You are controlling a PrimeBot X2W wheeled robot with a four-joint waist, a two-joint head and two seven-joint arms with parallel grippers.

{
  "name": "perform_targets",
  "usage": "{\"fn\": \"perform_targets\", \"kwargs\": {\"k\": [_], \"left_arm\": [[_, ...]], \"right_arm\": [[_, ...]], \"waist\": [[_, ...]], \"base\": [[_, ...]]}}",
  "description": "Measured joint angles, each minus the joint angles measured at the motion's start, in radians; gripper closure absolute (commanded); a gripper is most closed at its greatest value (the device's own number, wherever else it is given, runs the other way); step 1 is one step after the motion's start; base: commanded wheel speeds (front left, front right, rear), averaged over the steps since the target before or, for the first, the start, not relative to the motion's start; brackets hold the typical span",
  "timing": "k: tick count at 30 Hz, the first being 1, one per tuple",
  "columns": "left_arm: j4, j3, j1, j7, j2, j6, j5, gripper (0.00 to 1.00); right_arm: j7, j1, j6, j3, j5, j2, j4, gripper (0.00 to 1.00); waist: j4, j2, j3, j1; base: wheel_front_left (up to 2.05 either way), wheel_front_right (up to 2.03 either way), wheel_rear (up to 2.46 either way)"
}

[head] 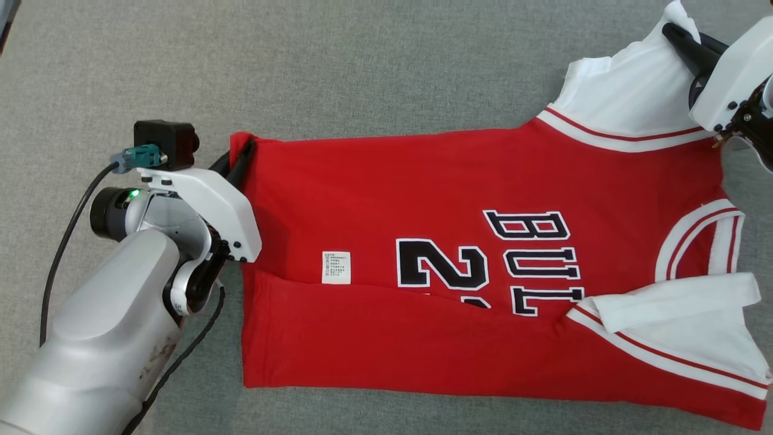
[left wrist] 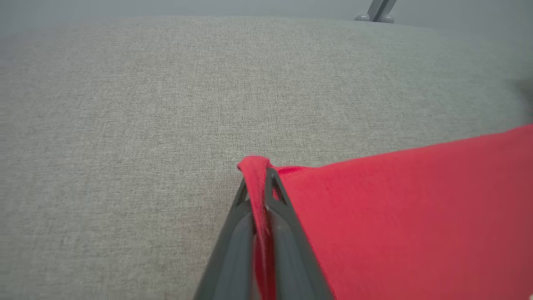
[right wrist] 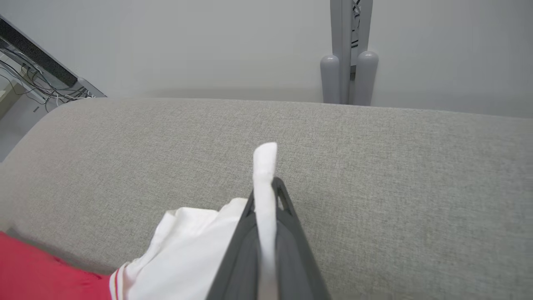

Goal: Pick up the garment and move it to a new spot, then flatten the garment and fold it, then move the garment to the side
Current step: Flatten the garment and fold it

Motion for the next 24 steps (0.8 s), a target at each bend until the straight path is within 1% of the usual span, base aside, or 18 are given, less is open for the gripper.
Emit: {"fn": "perform_targets", "kwargs": {"k": [2,9,11,15,20,24], "left_arm": [[0.007,0.000,0.010,0.000,0.004,-0.001,-0.001,1.00],[0.012,-0.012,0.035,0.029,0.025,-0.027,-0.023,1.00],[0.009,-0.018,0.036,0.048,0.036,-0.039,-0.026,1.00],[0.004,-0.030,0.064,0.118,0.062,-0.082,-0.063,1.00],[-0.006,-0.027,0.075,0.152,0.104,-0.097,-0.086,1.00],[-0.016,-0.023,0.093,0.149,0.122,-0.096,-0.088,1.00]], "right_arm": [[-0.006,0.004,0.000,0.009,0.012,-0.003,-0.002,1.00],[-0.027,0.042,0.000,0.047,0.062,-0.006,-0.046,1.00],[-0.032,0.056,0.000,0.062,0.075,-0.008,-0.060,1.00],[-0.032,0.088,0.000,0.094,0.100,-0.018,-0.091,1.00],[-0.033,0.118,0.000,0.128,0.124,-0.030,-0.113,1.00],[-0.041,0.133,0.000,0.151,0.135,-0.036,-0.104,1.00]], "waist": [[-0.004,0.0001,-0.013,0.0000],[-0.021,0.0000,-0.060,0.0000],[-0.027,0.0000,-0.076,0.0000],[-0.039,0.0000,-0.115,0.0000],[-0.061,0.0000,-0.158,0.0000],[-0.078,0.0000,-0.181,0.0000]], "base": [[0.00,0.00,0.00],[0.00,0.00,0.00],[0.00,0.00,0.00],[0.00,0.00,0.00],[0.00,0.00,0.00],[0.00,0.00,0.00]]}}
